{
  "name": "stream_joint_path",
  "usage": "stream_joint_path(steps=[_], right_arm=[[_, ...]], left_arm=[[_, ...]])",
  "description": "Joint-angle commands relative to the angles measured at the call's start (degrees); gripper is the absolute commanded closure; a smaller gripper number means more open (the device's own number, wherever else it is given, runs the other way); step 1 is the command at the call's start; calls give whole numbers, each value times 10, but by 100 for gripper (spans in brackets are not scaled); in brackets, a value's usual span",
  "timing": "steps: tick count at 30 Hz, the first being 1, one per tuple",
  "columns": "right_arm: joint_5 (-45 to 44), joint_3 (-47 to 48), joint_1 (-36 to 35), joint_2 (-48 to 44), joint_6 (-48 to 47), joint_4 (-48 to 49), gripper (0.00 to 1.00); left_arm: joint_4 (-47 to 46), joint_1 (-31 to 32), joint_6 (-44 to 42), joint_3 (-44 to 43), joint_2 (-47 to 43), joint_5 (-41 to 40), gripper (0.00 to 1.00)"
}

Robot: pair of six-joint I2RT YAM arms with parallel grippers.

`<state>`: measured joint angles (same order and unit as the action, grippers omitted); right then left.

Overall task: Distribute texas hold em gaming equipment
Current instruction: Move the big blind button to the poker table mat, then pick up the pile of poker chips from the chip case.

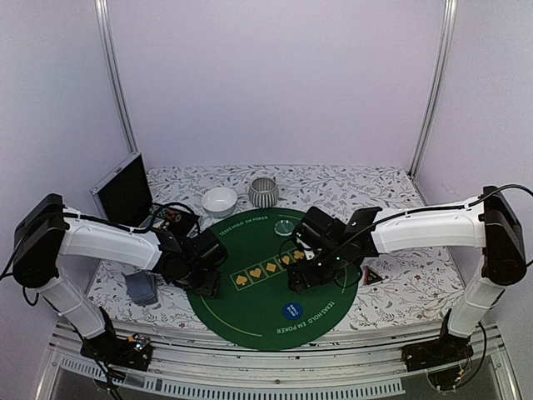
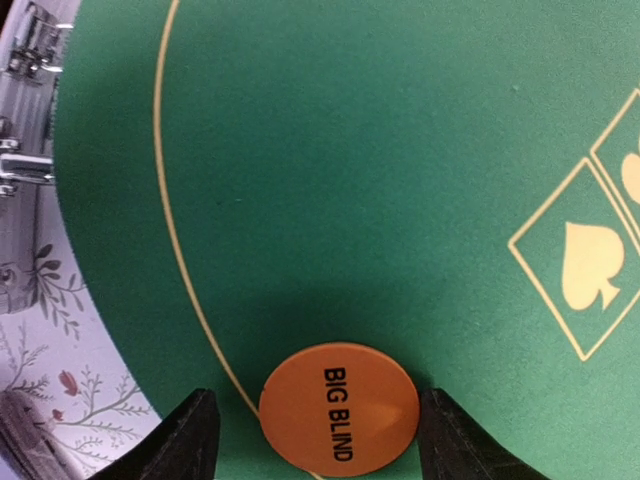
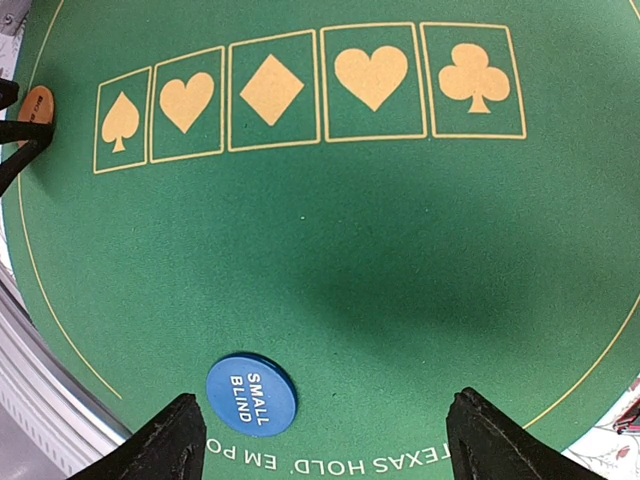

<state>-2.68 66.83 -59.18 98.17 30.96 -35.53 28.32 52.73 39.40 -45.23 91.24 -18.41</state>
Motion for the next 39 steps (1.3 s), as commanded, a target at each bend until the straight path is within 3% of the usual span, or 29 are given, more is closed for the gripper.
stream_joint_path(steps=[1,11,16,21,30,39], right_arm=[[-2,-7,4,-20,-5,4,14],[-23,-6,8,-44,2,-1,1],[-61,-16,11,-87,12,-6,1],[-103,-56,40,-164,32,-1,1],[-71,-134,130,-303,13,39,1],[-5,-140,217,-326,-59,44,1]], left_arm=[[49,1,10,9,0,-48,31],[-4,8,-40,8,-61,-13,29],[-54,8,-83,9,-144,11,26],[-43,-8,-117,-13,-199,24,21],[52,-149,-145,-77,-231,78,10],[115,-318,-169,-135,-172,160,5]])
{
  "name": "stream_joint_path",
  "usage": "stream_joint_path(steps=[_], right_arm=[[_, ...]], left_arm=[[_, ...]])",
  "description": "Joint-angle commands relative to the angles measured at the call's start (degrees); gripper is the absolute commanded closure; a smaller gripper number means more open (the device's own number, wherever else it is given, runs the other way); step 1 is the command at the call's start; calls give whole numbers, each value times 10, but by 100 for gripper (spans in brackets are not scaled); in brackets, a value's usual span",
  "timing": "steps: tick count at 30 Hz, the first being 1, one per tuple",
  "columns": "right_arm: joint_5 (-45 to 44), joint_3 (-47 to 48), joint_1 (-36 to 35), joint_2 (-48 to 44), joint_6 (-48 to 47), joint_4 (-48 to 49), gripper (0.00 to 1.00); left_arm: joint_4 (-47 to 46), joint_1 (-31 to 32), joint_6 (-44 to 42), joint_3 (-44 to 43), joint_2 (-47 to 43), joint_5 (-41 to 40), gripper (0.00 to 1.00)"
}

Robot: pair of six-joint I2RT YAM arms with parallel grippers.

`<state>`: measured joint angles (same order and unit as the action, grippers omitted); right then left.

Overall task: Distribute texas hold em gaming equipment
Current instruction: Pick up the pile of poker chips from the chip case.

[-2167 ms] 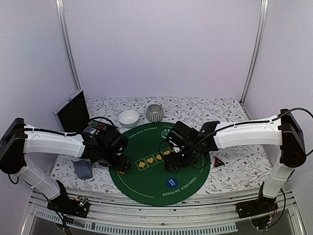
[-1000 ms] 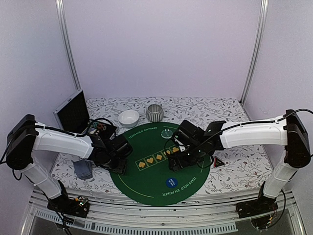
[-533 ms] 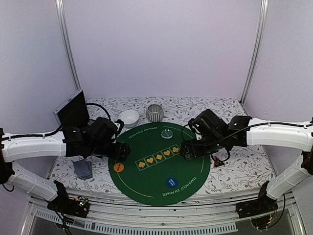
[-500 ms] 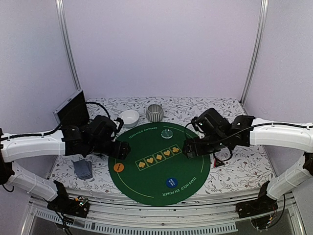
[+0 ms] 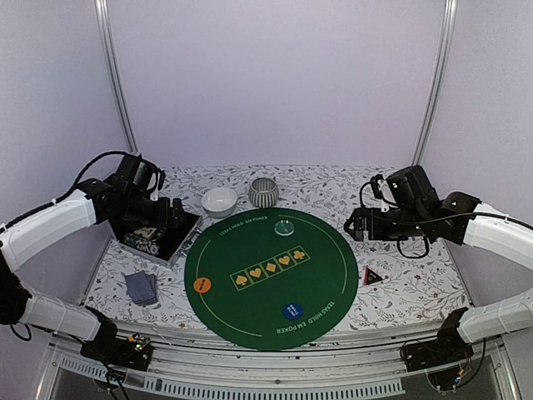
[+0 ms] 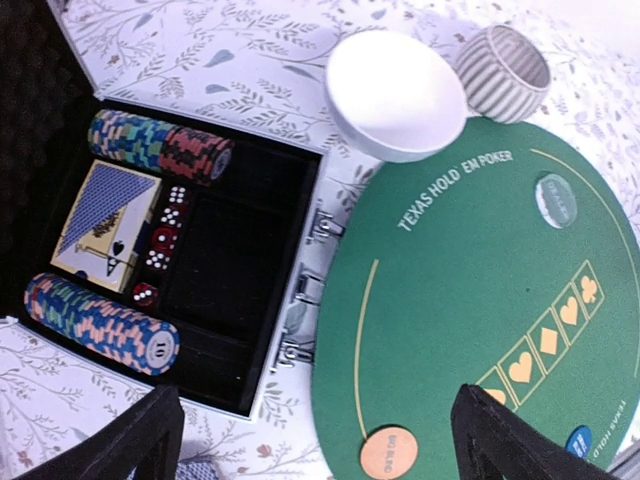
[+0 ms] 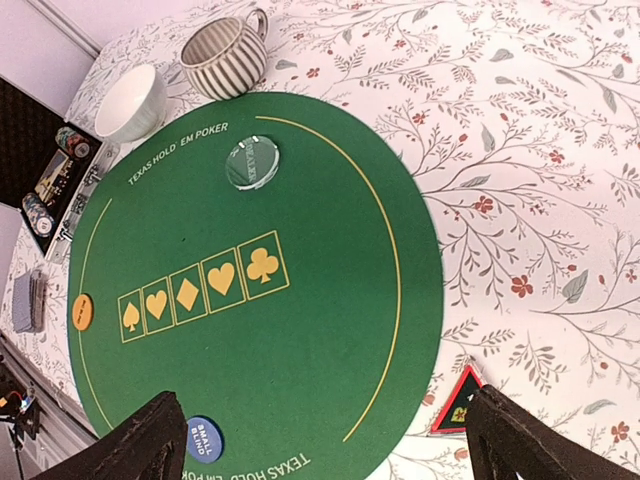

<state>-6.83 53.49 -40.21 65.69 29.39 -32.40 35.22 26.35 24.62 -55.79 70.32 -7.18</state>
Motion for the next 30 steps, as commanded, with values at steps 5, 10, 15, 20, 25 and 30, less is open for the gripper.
stream_joint_path(steps=[5,10,15,20,25,30], right_arm=[[68,-20,52,6,-69,13,1],[76,-35,62,15,-78,14,1],[87,-42,65,24,-76,19,1],[88,-48,66,29,-75,22,1],[89,-60,67,27,-73,26,1],[91,-66,71,27,-73,29,1]], left_arm=[[67,-90,-23,-45,84,0,23],[84,-114,-34,-46,115,-72,37],[73,-145,-52,-37,149,-89,42],[45,-153,-66,-36,183,-83,41],[42,-160,-70,-46,222,-96,40],[40,-160,-67,-44,241,-95,43]])
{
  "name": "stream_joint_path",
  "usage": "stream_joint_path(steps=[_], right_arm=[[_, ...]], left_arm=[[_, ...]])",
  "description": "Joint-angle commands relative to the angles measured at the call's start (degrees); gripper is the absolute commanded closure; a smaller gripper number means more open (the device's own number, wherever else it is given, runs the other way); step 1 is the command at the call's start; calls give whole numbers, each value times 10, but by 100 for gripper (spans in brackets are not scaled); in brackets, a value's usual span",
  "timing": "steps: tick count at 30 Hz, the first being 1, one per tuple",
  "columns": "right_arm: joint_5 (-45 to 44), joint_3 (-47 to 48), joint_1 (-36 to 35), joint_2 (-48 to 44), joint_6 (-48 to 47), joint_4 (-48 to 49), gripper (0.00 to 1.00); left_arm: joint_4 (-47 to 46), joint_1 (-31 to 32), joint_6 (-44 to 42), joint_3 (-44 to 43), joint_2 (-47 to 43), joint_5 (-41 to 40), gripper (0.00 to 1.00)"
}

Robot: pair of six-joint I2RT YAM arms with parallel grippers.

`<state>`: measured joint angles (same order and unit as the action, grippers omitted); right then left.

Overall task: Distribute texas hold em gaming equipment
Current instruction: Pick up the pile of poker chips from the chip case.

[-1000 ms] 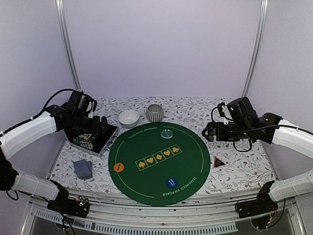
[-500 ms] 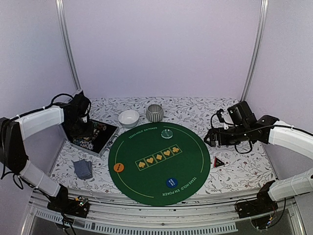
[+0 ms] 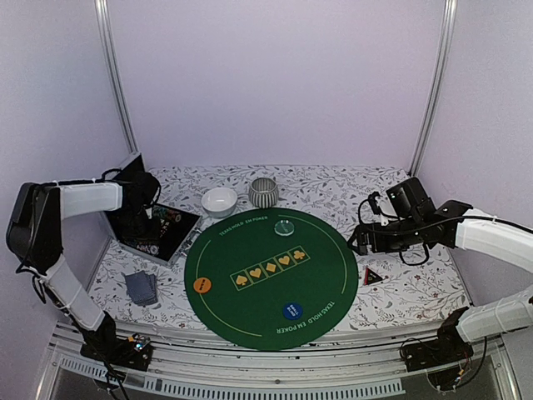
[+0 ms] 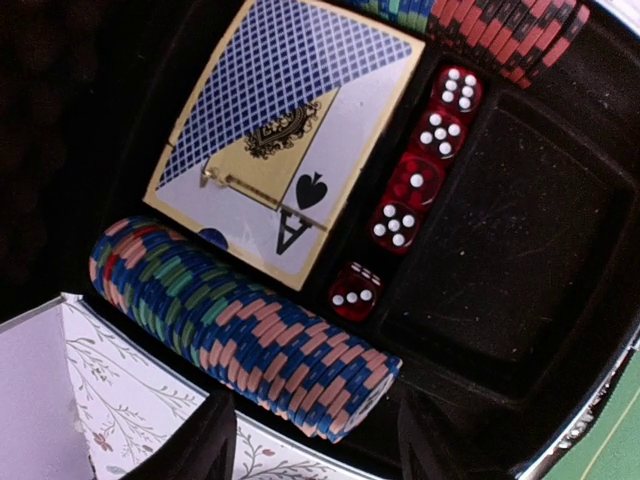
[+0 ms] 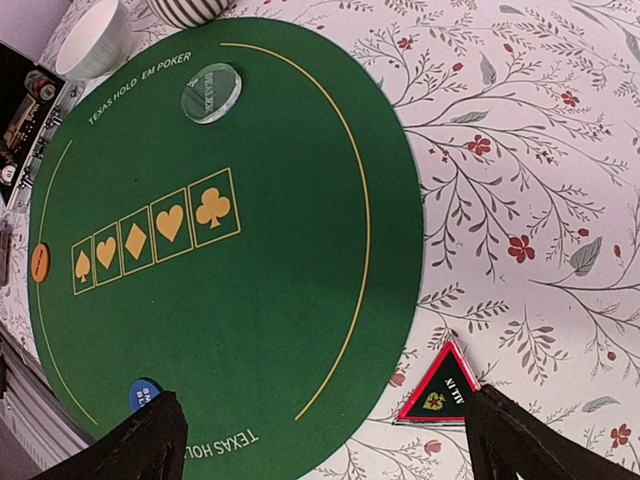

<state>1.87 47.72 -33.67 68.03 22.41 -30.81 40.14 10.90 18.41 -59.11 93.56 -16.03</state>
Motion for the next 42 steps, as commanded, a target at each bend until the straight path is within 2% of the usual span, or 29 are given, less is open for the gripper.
stream_joint_path(steps=[1,18,31,42], right_arm=[[5,-10,6,4,-4,14,1],[8,-32,10,1,-7,28,1],[15,-26,13,18,-14,32,1],[17,-27,15,18,-15,31,1]], left_arm=[[-9,-6,-6,-11,11,-6,43],[-15,0,-14,-11,30,3,59],[-13,30,-19,1,24,-5,63],[-4,40,-19,4,10,-16,62]])
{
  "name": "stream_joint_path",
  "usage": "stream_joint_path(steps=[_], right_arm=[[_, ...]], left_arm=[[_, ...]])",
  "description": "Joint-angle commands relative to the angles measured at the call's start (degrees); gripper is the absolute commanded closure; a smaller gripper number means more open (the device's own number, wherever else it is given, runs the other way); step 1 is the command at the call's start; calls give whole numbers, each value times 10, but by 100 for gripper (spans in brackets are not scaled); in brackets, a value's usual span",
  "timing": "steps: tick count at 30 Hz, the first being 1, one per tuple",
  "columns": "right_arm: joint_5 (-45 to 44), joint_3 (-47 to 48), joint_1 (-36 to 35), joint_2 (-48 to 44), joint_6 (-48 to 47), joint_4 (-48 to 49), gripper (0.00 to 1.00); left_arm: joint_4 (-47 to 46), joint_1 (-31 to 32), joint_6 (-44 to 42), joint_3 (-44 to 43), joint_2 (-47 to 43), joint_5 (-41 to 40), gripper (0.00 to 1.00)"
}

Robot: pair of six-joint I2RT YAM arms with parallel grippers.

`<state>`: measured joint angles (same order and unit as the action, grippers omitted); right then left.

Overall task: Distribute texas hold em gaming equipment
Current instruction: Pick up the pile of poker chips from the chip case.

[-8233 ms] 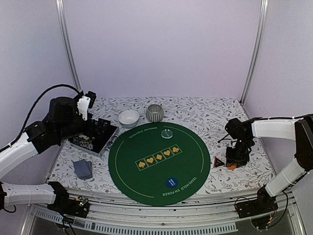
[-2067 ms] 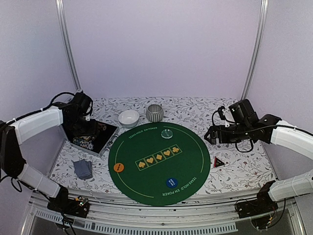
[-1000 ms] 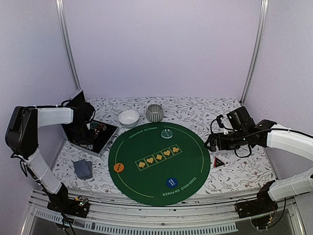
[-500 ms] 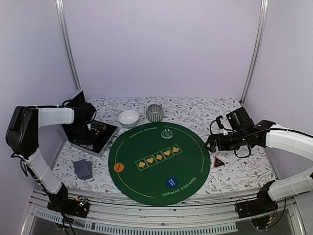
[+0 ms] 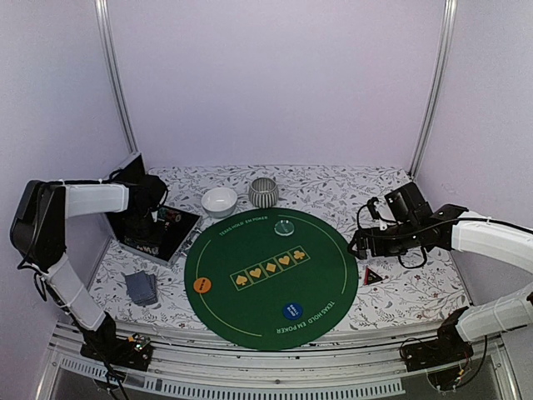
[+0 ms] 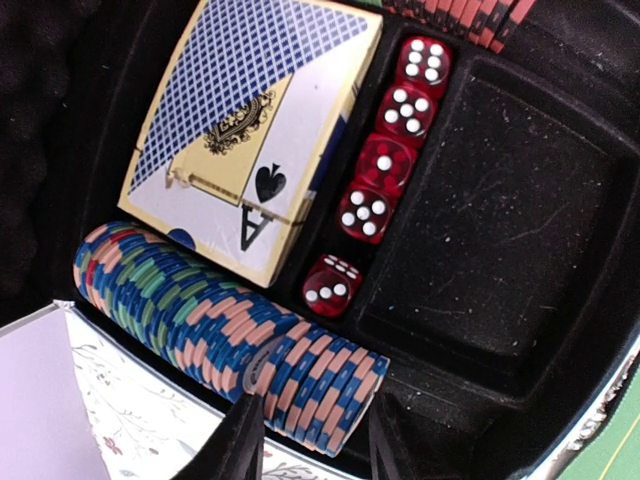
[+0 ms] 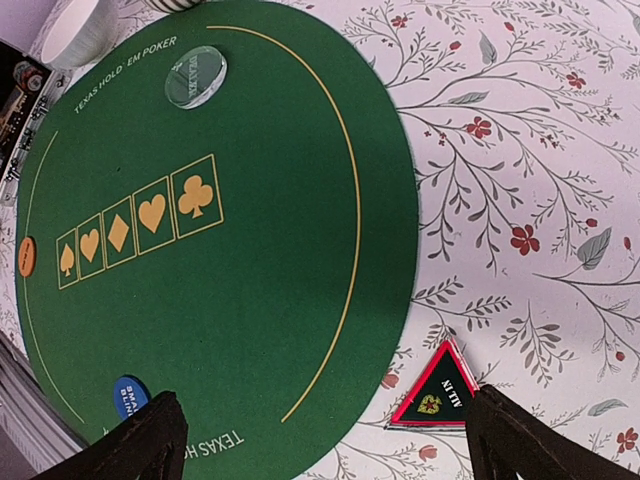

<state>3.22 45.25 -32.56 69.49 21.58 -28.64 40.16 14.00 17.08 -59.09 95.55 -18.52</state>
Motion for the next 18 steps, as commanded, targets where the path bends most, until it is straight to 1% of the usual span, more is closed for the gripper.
stream_joint_path(steps=[1,12,13,15,18], right_arm=[[4,-2,4,3,-7,10,1],[3,-4,6,0,-7,10,1],[3,-4,6,0,-7,10,1],[3,-3,6,-1,-8,10,1],[5,0,7,-1,-7,9,1]], left_arm=[[-4,9,-6,4,-11,7,62],[-1,12,-12,2,-10,0,60],[-1,11,-13,1,-10,-4,59],[2,8,-10,-2,-8,-14,54],[9,8,-10,-9,-4,-22,50]])
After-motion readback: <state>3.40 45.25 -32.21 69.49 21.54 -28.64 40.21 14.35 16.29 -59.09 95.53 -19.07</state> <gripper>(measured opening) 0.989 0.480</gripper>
